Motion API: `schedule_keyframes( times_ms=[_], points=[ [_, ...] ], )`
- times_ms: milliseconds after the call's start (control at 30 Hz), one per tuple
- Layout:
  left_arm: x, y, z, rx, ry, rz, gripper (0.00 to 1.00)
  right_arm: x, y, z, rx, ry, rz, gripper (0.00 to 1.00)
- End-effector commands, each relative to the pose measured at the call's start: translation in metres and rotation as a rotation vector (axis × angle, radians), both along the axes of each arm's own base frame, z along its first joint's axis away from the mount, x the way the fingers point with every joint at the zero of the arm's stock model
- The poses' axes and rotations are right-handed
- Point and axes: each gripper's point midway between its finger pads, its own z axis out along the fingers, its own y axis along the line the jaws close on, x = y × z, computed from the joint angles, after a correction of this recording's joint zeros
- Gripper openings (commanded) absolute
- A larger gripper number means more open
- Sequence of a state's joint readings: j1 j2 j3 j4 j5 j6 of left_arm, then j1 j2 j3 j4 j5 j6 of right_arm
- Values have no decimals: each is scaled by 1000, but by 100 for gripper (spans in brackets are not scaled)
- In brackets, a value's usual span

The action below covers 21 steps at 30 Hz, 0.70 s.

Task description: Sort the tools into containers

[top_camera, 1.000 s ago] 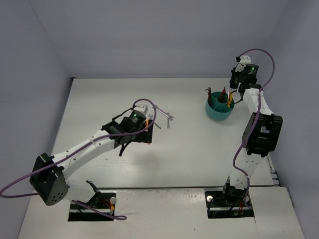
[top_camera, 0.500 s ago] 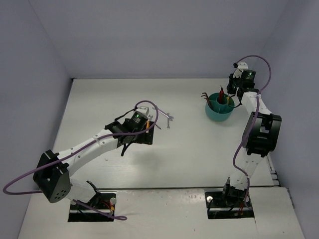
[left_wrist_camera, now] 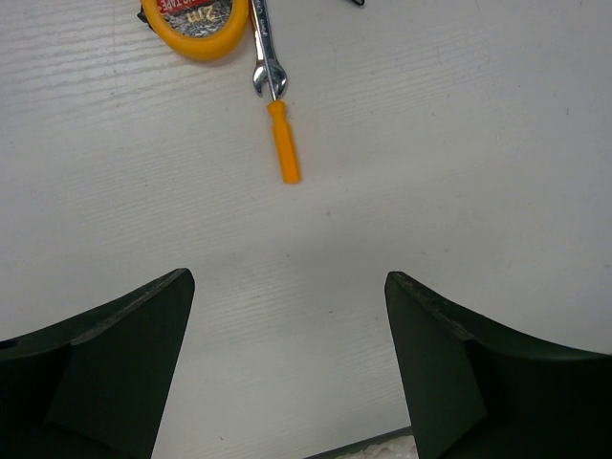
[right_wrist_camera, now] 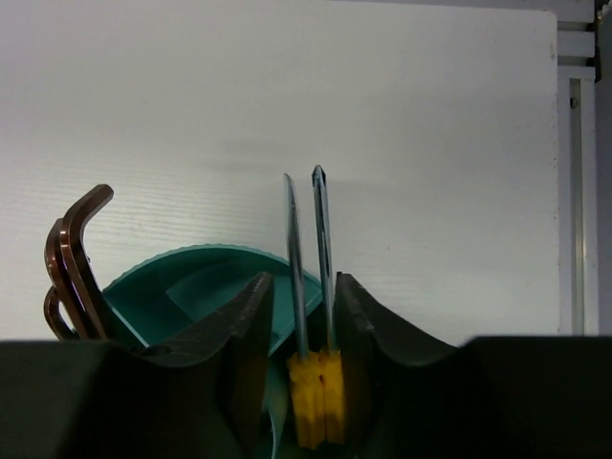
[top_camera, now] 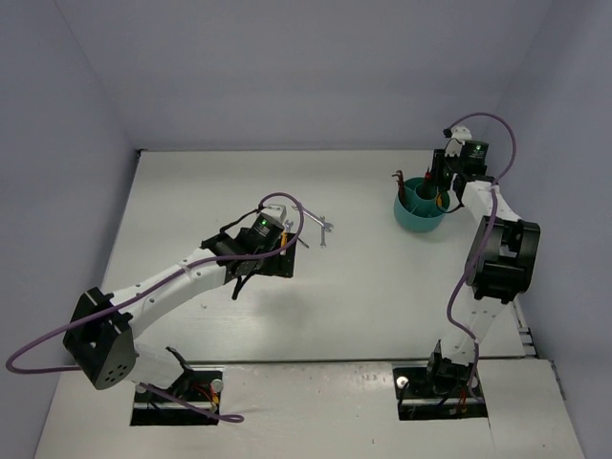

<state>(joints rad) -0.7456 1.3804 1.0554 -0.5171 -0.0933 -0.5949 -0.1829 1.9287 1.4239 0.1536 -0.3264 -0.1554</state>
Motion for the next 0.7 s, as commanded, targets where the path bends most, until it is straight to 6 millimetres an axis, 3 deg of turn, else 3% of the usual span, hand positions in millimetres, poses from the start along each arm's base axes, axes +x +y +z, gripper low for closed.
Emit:
schedule_keyframes(
  times_ms=[0, 233, 400, 567, 667],
  points=[
    [7, -8, 19, -75, -48, 22, 78, 2, -9, 86, -57, -189, -28, 37],
    [10, -15, 19, -92, -29, 40, 78, -17, -24, 132, -67, -249, -121, 46],
    [14, -24, 10, -92, 9, 72, 77, -47, -33, 171, -11, -306, -272, 49],
    [19, -37, -11, -45, 87, 94, 72, -87, -25, 165, 125, -294, -370, 53],
    [27, -41, -29, 7, 129, 111, 66, -110, -8, 168, 200, -304, -349, 54]
  ],
)
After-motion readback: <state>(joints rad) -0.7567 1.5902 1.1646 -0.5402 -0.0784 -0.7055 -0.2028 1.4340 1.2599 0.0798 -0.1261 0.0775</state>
